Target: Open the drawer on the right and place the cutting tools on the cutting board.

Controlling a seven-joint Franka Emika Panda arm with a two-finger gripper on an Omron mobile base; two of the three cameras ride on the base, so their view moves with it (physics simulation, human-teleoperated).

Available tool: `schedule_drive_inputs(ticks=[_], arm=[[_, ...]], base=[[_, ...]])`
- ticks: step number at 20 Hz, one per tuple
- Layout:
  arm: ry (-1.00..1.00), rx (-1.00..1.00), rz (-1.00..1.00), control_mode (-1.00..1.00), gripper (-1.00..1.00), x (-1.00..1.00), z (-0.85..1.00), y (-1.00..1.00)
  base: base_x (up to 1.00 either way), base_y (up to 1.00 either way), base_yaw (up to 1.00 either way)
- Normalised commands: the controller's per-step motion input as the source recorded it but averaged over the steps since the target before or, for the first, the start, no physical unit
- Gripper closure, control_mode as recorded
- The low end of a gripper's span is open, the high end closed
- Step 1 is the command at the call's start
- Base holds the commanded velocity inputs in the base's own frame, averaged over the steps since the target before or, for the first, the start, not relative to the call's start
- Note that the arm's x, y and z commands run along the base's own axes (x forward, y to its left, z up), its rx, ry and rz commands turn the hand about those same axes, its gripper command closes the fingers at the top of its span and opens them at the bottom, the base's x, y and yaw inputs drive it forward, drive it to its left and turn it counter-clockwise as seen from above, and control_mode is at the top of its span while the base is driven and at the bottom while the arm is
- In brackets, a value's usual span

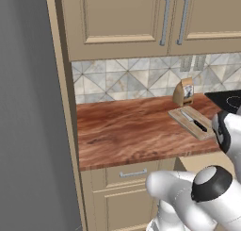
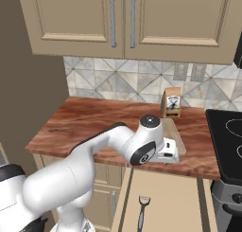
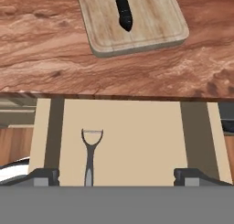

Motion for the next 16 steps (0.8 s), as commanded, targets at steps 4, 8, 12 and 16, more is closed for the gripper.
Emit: schedule_drive_inputs(ticks=[4,8,12,16], arm=[[0.0,0.0,0.0,-1.0,-1.0,0.0,-0.22,0.08],[0.05,0.06,0.0,-1.0,-1.0,0.0,-0.32,0.16],[0.18,0.06,0.0,-1.0,-1.0,0.0,-0.36,0.17],[0.16,0.14,0.0,-1.0,-1.0,-0.01,-0.35,0.03]], base=[[0.0,0.0,0.0],[0.0,0.0,0.0],[0.0,0.0,0.0],[0.0,0.0,0.0]])
